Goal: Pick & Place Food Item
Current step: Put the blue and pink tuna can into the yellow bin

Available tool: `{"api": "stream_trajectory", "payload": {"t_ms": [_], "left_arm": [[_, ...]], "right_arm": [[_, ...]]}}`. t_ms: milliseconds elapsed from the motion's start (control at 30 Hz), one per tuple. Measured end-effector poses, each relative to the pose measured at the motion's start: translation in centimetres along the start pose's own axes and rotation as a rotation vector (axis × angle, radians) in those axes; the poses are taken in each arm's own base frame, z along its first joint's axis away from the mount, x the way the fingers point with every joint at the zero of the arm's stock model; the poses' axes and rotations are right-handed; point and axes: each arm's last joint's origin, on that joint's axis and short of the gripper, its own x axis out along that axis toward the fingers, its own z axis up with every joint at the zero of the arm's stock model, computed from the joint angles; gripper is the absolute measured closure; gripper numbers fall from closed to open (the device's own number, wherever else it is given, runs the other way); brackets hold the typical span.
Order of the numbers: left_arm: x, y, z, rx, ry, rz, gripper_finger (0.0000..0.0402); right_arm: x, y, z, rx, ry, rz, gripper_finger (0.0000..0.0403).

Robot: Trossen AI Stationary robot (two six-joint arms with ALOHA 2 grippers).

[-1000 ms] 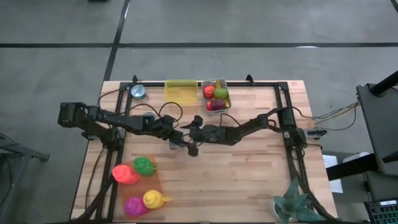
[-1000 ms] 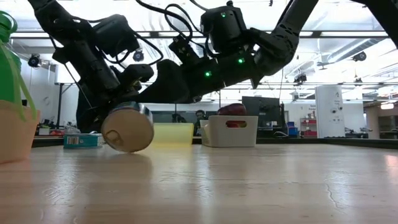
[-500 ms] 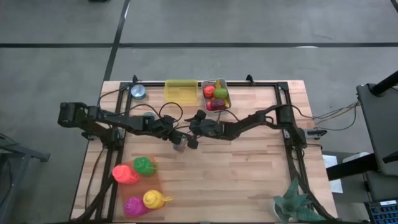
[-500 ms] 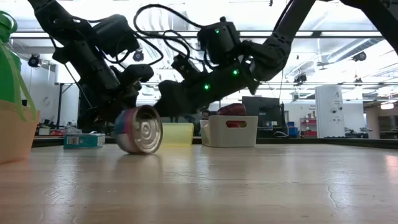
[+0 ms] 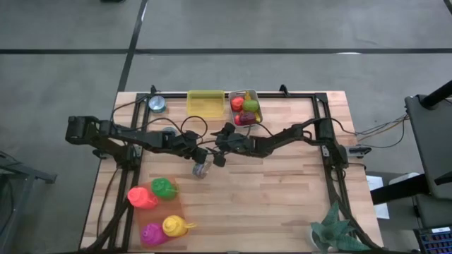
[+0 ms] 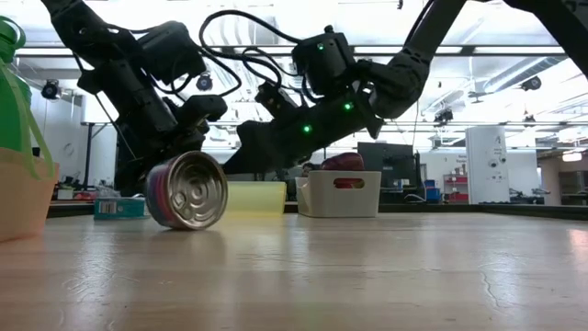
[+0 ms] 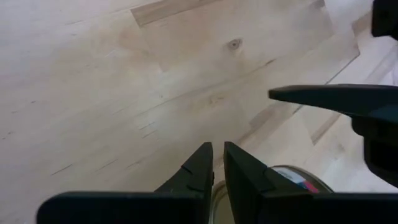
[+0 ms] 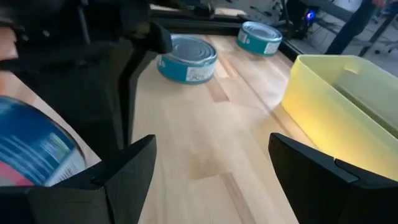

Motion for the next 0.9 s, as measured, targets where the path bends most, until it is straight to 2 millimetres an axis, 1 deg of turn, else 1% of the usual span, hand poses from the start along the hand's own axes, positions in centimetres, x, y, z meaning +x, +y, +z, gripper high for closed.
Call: {"api": "stream_trajectory", "payload": {"t_ms": [100, 267, 400, 567, 667, 800, 900], "left_arm": [[-0.3, -0.1, 0.0, 0.013, 0.0, -0.01, 0.0358], [-1.5, -0.6, 0.5, 0.136, -0.038, -0.058, 0.0358], [-3.3, -1.5, 1.2, 0.194, -0.098, -0.129, 0.0358], [-6.1, -2.7, 2.1, 0.198, -0.183, -0.232, 0.0358], [-8.0, -3.4, 2.6, 0.253, -0.246, -0.292, 0.0358], [-9.9, -4.0, 2.9, 0.375, -0.32, -0.343, 0.0358], [-10.6, -4.0, 2.9, 0.449, -0.356, -0.348, 0.0358]], "right_arm": [[-0.1, 0.0, 0.0, -0.007, 0.019, 0.001, 0.0097], [-0.3, -0.1, 0.2, -0.009, 0.032, 0.002, 0.0097], [-0.5, -0.1, 0.2, -0.016, 0.057, 0.003, 0.0097], [-1.8, -0.6, 1.0, -0.025, 0.096, 0.003, 0.0097], [-3.4, -1.1, 1.7, -0.019, 0.092, 0.008, 0.0097], [-6.3, -1.7, 2.9, 0.003, 0.039, 0.107, 0.0097], [-8.8, -2.3, 2.7, 0.015, 0.03, 0.142, 0.0097]]}}
